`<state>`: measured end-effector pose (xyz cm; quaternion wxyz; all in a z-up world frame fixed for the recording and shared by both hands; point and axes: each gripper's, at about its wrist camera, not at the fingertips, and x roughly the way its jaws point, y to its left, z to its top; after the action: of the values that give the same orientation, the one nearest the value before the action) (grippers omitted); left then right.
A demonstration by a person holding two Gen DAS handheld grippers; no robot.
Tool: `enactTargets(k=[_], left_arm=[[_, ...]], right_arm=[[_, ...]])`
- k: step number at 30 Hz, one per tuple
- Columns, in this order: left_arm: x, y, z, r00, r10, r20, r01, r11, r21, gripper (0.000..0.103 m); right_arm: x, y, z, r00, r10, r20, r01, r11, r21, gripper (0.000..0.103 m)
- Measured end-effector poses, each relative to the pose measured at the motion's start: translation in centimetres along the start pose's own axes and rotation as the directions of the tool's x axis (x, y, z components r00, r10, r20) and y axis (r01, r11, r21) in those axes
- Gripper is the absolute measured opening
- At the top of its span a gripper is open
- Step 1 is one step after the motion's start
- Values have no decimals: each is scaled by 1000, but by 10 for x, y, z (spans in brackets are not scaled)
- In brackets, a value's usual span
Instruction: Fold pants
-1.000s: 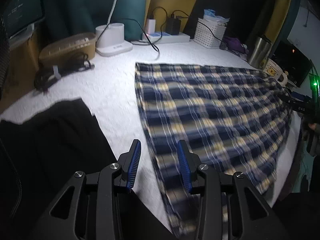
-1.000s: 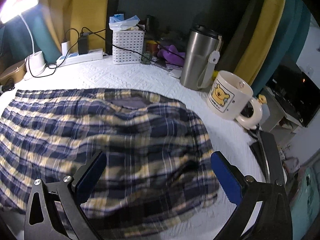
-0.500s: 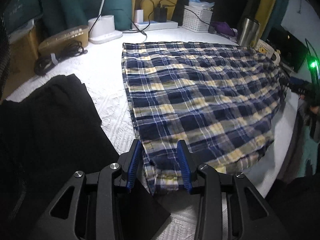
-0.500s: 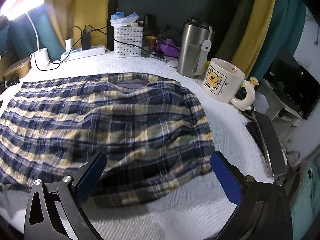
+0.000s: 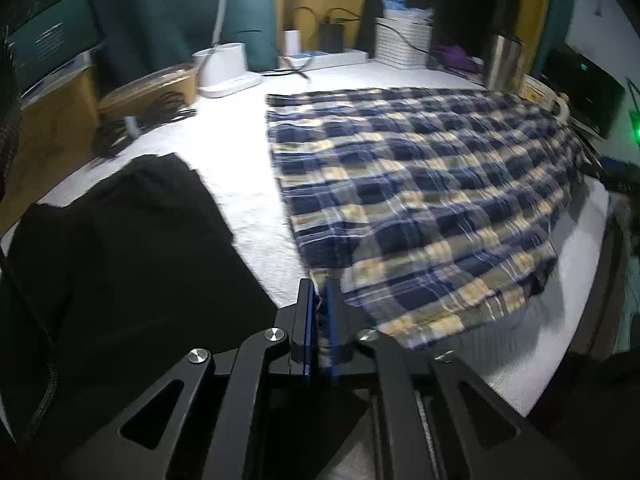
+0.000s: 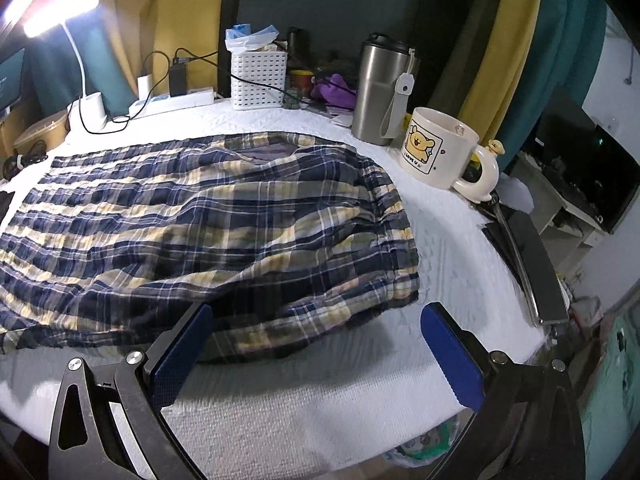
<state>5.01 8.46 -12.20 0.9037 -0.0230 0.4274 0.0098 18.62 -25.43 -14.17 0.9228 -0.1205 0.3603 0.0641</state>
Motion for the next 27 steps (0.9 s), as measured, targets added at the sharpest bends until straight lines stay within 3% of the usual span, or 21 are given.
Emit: enactTargets(k=[4,6,7,8,11,17,22,27], left_arm=[[-25,1,13,998,36,59,-34,999,-26,13],[-34,-8,22,995,5,98,-2,1000,-31,23],[-35,-18,26,993,-17,114,18,1000,-16,36],[-35,-25,29,992,-33,120,34,999,-5,42],[-21,-57,38,987,-123,101,120,992,34,42],[10,-100,43,981,-193,34,190,979,75,42],[23,-114,33,982,-188,-28,190,976,101,42],[24,-110,21,984,-175,-39,178,979,95,42]], right_arm=[[-5,-8,-2,1000,-6,12,6,1000,25,103],[-6,-13,-1,1000,-7,19,6,999,40,103],[-5,-14,-1,1000,-5,21,4,999,44,103],[-5,-14,-1,1000,0,25,-1,999,48,103],[-8,-12,1,999,17,48,-20,998,59,103],[-6,21,12,994,78,78,-79,997,3,103],[11,49,16,992,116,49,-114,992,-50,103],[28,75,-6,997,77,-25,-80,986,-149,103]])
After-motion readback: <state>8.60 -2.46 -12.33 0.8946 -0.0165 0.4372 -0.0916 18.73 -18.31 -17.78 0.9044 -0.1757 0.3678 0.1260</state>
